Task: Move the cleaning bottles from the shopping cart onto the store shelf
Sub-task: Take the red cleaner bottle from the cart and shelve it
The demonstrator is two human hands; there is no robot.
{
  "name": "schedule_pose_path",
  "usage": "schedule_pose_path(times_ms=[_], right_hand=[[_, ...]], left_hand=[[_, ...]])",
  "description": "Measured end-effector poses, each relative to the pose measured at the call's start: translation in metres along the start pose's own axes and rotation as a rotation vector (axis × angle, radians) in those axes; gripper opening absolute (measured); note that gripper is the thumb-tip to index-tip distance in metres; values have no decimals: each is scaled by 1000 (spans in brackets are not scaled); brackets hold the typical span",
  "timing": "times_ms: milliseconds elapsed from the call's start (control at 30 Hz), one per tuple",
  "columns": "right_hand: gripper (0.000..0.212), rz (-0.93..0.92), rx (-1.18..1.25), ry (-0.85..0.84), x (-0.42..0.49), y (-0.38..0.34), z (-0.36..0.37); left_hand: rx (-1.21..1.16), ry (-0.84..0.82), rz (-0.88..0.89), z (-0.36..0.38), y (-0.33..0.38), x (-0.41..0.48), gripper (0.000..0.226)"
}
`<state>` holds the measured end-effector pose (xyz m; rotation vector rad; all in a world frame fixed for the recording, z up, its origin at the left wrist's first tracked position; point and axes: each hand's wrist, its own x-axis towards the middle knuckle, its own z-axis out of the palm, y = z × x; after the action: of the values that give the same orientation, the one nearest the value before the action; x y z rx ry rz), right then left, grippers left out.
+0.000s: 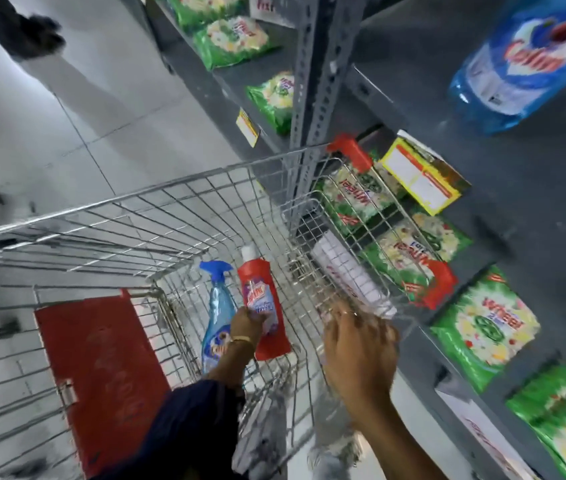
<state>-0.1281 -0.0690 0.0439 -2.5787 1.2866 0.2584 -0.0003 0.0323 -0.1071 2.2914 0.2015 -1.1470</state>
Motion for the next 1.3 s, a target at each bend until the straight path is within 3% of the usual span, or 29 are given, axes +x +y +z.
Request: schedule_pose_path(times_ms=[200, 400, 500, 567, 700, 767, 867, 967, 1167, 1300], right_hand=[[35, -17, -15, 66, 1, -3, -1], [37, -25, 45, 37, 3, -6, 0], [35, -6, 175, 25, 0, -4, -5], [36, -10, 380, -33, -1, 0, -13], [47, 143, 1380, -388, -12, 13, -66], [60, 83, 1557, -444, -26, 28, -89], [39, 3, 1608, -306, -56, 58, -122], [31, 41, 1658, -171, -86, 96, -144], [31, 162, 1667, 9, -149, 175, -160], [35, 209, 1661, 152, -184, 218, -162]], left_hand=[[-355, -89, -157, 7, 0, 13, 49], [-353, -194, -31, -10, 16, -14, 40], [-391, -257, 144, -35, 34, -50, 42], [-438, -307, 246, -61, 54, -82, 48], [-378, -435, 496, -108, 106, -157, 50], [-324, -484, 602, -116, 129, -195, 49], [-240, -563, 701, -106, 152, -248, 51], [-202, -689, 749, -81, 156, -290, 49], [-176, -886, 758, -10, 144, -342, 25], [-89, -948, 805, 38, 147, -373, 22]])
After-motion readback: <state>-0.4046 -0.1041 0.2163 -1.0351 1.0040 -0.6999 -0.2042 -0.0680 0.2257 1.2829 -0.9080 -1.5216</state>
